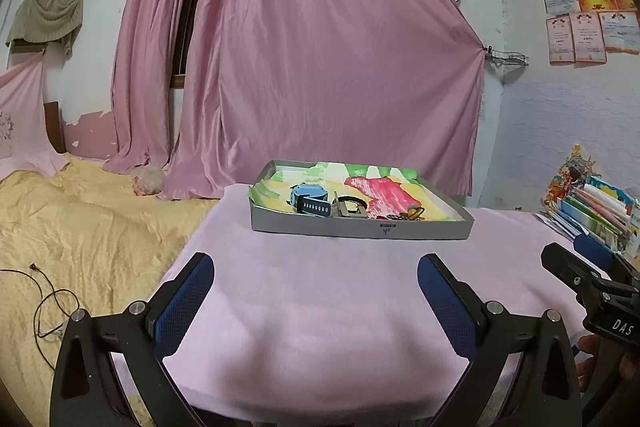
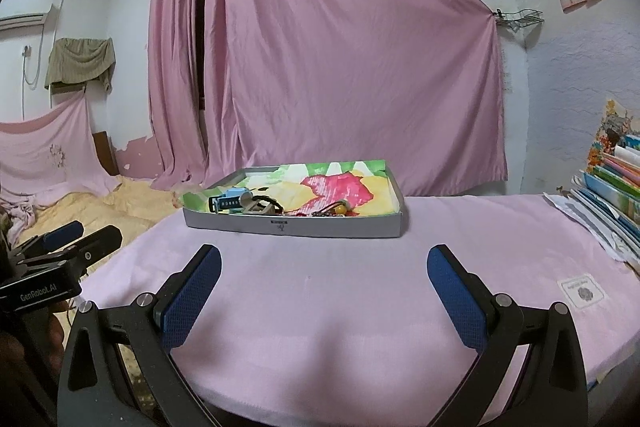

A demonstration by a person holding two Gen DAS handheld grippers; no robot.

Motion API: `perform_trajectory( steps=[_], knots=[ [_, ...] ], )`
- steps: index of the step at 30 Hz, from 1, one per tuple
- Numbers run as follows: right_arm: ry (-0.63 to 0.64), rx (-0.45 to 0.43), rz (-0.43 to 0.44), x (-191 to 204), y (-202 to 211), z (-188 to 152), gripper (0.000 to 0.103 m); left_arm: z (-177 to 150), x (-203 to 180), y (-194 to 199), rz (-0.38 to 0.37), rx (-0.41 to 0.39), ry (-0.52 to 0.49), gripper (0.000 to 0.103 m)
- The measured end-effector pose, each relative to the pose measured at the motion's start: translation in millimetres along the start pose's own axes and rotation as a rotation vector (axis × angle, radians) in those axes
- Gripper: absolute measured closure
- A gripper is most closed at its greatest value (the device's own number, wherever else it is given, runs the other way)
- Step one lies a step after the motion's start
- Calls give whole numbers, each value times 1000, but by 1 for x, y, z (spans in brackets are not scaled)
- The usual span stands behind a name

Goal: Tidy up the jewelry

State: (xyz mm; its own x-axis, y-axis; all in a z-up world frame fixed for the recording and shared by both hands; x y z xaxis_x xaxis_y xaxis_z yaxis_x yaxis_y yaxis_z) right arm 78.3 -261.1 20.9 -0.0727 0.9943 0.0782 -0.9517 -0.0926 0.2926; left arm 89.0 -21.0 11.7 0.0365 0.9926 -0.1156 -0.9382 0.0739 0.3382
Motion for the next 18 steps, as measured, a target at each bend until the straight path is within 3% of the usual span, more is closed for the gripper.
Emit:
perform_trajectory(
  steps=[10,18],
  knots=[
    [35,-44,-28,4,25,-8,2,-17,1,20,9,-12,-13,1],
    [16,-10,-29,0,20,-20,2,-26,5,20,14,1,-10,1]
  ],
)
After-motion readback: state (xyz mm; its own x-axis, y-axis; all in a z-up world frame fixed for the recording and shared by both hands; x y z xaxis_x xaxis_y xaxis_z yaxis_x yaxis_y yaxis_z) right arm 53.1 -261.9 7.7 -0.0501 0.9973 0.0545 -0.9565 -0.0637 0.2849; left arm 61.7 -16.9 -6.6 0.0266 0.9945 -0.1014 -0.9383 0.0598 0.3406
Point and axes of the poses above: each gripper's, at about its wrist camera, not at the fingertips, and y roughly against the way its jaws point, x to its left, z to its top, the point moved 9 cm from there along -y, roughly the way its jaws point
